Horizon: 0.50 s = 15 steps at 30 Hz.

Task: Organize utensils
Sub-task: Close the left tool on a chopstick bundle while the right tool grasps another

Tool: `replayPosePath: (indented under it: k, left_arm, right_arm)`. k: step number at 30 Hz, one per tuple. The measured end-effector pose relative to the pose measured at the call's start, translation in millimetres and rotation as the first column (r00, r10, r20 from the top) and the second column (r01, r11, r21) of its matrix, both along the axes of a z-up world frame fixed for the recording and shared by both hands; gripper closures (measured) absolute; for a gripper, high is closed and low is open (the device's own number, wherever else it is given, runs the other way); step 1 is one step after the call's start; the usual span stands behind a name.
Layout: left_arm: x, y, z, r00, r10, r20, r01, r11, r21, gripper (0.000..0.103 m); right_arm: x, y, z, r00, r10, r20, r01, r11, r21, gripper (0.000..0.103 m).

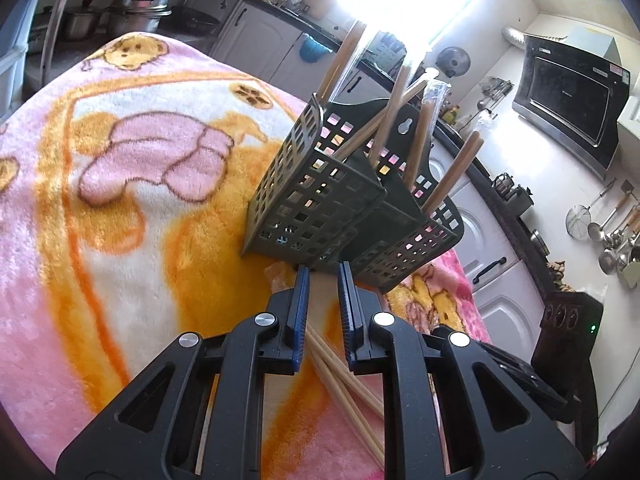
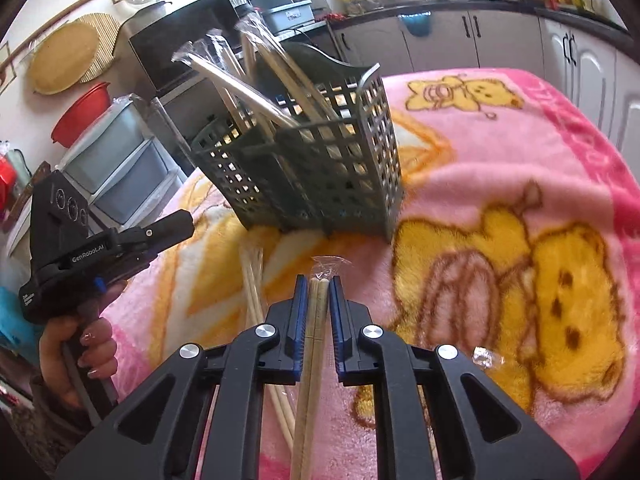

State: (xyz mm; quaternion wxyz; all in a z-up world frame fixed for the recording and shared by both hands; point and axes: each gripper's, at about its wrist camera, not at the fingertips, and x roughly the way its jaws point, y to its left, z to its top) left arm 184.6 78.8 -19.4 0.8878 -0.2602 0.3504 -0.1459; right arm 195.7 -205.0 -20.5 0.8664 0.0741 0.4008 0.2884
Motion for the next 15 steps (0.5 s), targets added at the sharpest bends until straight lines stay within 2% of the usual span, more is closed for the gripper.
replayPosePath:
  k: [6,7,8,10,15]
  left_arm:
    - [12.5,2.0,-17.7,0.997,0.007,-0.08,-0.004,1.0,0.027,0.092]
    - [16.5,0.6,-21.6,0.995,0.002,-0.096,0.001,1.0,0.026,0.088]
    - [19.4,-0.9,-25.1,0.994,-0.004,-0.113,0.007,1.0,0.028,0.077]
    - [24.3,-2.5,-33.6,0.99,-0.008,-0.142,0.011,1.0,0.021,0.065]
    - [35.2,-5.4,-49.5,0.982,-0.017,-0.188,0.019,1.0,0.007,0.065]
  right_arm:
    - [6.1,0.7,1.7,1.0,-0.01,0.002,0.01,1.0,-0.022,0.092]
    - [6.7,0.1,2.6,1.0,-0.012,0.008,0.012,1.0,-0.021,0.092]
    - [6.6,-0.3,6.1,1.0,-0.011,0.018,0.011,1.0,-0.015,0.092]
    - [6.6,0.2,11.5,0.999,-0.01,0.035,0.011,1.0,-0.007,0.092]
    - [4.2,0.1,29.1,0.997,-0.009,0.077,0.008,1.0,0.013,0.092]
